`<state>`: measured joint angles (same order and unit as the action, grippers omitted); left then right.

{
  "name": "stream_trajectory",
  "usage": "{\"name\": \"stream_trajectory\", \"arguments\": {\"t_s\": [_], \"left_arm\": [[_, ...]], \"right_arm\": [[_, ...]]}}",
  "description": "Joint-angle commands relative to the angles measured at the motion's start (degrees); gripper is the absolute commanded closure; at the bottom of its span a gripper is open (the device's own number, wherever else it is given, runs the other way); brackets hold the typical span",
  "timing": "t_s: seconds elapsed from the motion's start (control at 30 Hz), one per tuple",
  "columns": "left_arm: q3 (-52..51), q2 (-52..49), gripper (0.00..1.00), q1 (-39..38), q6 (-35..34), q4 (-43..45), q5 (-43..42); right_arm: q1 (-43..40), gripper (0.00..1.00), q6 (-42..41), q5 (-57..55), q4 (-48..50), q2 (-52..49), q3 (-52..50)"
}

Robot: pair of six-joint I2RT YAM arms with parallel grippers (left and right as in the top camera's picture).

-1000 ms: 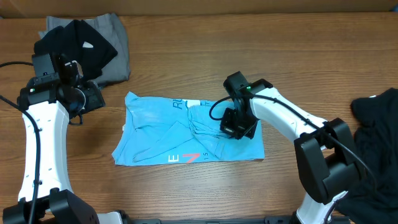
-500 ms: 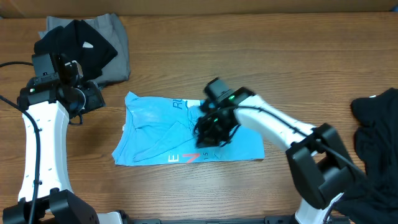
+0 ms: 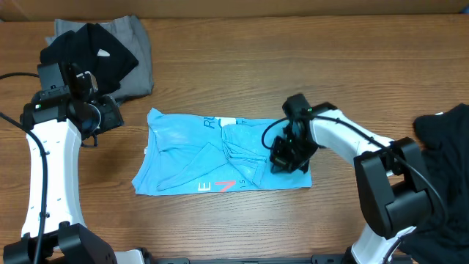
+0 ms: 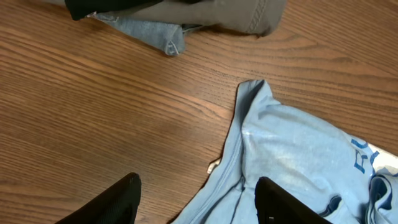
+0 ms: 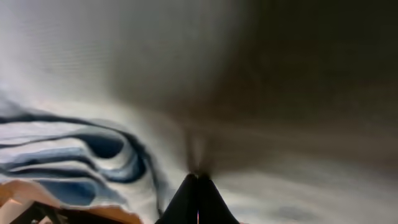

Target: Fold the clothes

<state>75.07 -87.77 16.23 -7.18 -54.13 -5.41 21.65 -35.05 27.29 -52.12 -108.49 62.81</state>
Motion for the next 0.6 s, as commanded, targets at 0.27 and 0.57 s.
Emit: {"name": "stream_trajectory", "arguments": {"t_s": [0.27,0.57], "left_arm": [[0.9,1.3,0.37,0.3,-0.1,-0.4,0.4],[0.3,1.3,0.37,0.3,-0.2,-1.5,2.3]], "right_arm": [[8.0,0.96,12.5,27.2,16.7,1.8,0.3],[2.5,0.96,8.0,14.1,11.7,3.2,1.1]]}}
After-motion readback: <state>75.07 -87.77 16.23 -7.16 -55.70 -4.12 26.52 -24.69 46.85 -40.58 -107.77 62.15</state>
